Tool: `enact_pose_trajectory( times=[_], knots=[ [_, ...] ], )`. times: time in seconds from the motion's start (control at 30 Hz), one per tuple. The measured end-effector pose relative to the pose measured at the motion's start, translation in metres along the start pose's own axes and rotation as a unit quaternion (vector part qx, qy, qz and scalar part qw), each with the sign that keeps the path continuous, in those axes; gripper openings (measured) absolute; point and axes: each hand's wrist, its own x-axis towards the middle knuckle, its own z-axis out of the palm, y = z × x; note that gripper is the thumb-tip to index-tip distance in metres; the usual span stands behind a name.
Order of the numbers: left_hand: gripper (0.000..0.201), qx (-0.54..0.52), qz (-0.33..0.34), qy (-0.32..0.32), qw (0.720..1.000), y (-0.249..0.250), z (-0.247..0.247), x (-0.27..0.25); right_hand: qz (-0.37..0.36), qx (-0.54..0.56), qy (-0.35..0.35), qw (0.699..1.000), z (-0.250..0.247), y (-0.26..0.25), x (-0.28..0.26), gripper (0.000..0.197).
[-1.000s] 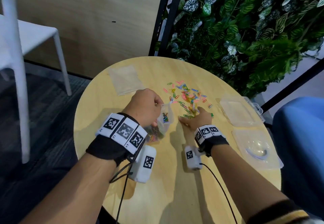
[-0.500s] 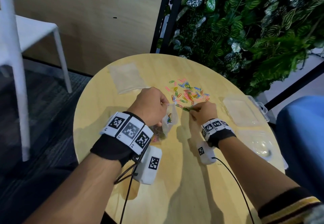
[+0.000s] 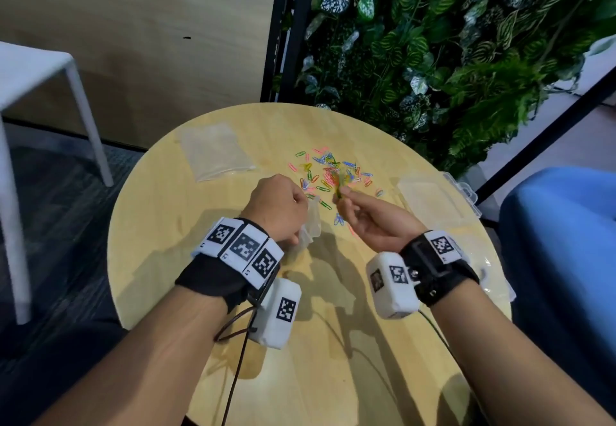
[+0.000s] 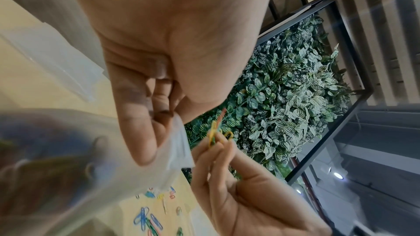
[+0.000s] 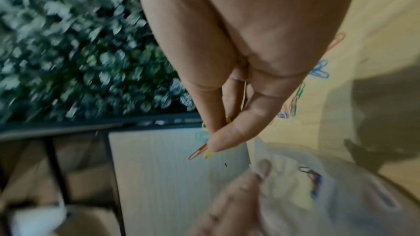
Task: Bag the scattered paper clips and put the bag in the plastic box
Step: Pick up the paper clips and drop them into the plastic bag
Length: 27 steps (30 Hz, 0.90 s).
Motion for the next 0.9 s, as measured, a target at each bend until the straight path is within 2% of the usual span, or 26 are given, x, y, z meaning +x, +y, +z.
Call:
enact_pose_trajectory(
  times=[0.07, 0.13, 0.2, 0.3, 0.37, 0.4, 0.43, 0.5, 0.53, 0.57, 0.6, 0.67, 0.7, 0.73, 0.77, 0.83, 0.87, 0.9],
  knots=[
    [0.029, -0.003, 0.005, 0.016, 1.0, 0.002, 0.004, 0.0, -0.039, -0.128, 0.018, 0.991, 0.01, 0.01, -0.003, 0.007],
    [0.028, -0.014, 0.002, 0.026, 1.0, 0.002, 0.004, 0.0, -0.061, -0.236, 0.029, 0.969, 0.016, 0.02, -0.004, 0.005],
    [0.026, -0.018, -0.001, 0.026, 0.999, 0.001, 0.003, 0.0, -0.065, -0.289, 0.028, 0.955, 0.02, 0.025, -0.006, 0.008],
    [0.026, -0.023, 0.0, 0.028, 0.999, 0.0, 0.001, 0.0, -0.074, -0.343, 0.019, 0.936, 0.027, 0.028, -0.006, 0.029],
    [0.025, -0.025, -0.001, 0.033, 0.999, 0.0, 0.0, 0.001, -0.09, -0.408, 0.022, 0.908, 0.03, 0.03, -0.007, 0.036],
    [0.024, -0.025, 0.0, 0.036, 0.999, 0.0, -0.001, 0.002, -0.112, -0.459, 0.026, 0.881, 0.031, 0.031, -0.007, 0.036],
    [0.024, -0.024, 0.002, 0.037, 0.999, 0.001, -0.001, 0.002, -0.151, -0.525, 0.036, 0.837, 0.032, 0.033, -0.007, 0.032],
    [0.024, -0.025, 0.0, 0.031, 0.999, 0.002, -0.001, 0.0, -0.239, -0.663, 0.055, 0.707, 0.034, 0.034, -0.01, 0.021],
    [0.024, -0.025, -0.001, 0.03, 0.999, 0.003, -0.001, 0.0, -0.259, -0.706, 0.052, 0.658, 0.036, 0.034, -0.012, 0.021],
    [0.024, -0.023, 0.0, 0.031, 0.999, 0.003, -0.002, -0.001, -0.264, -0.719, 0.041, 0.641, 0.037, 0.034, -0.012, 0.025],
    [0.023, -0.02, 0.002, 0.038, 0.999, 0.003, -0.004, -0.001, -0.258, -0.7, 0.023, 0.666, 0.038, 0.033, -0.013, 0.028],
    [0.024, -0.011, 0.008, 0.058, 0.998, 0.001, -0.01, 0.0, -0.246, -0.559, 0.021, 0.792, 0.034, 0.027, -0.017, 0.026],
    [0.025, -0.008, 0.011, 0.067, 0.998, 0.0, -0.014, 0.001, -0.248, -0.479, 0.05, 0.841, 0.028, 0.021, -0.018, 0.022],
    [0.026, -0.005, 0.013, 0.073, 0.997, -0.001, -0.018, 0.002, -0.244, -0.437, 0.101, 0.86, 0.015, 0.015, -0.018, 0.019],
    [0.026, -0.001, 0.014, 0.076, 0.997, -0.003, -0.022, 0.002, -0.22, -0.422, 0.152, 0.866, -0.002, 0.01, -0.016, 0.024],
    [0.025, 0.002, 0.018, 0.08, 0.997, -0.005, -0.028, 0.001, -0.089, -0.418, 0.24, 0.871, -0.037, 0.008, -0.01, 0.064],
    [0.024, 0.004, 0.019, 0.081, 0.997, -0.006, -0.03, 0.001, -0.027, -0.423, 0.274, 0.863, -0.051, 0.01, -0.005, 0.082],
    [0.024, 0.006, 0.02, 0.08, 0.997, -0.006, -0.031, 0.0, 0.005, -0.447, 0.304, 0.841, -0.062, 0.014, 0.0, 0.092]
  ],
)
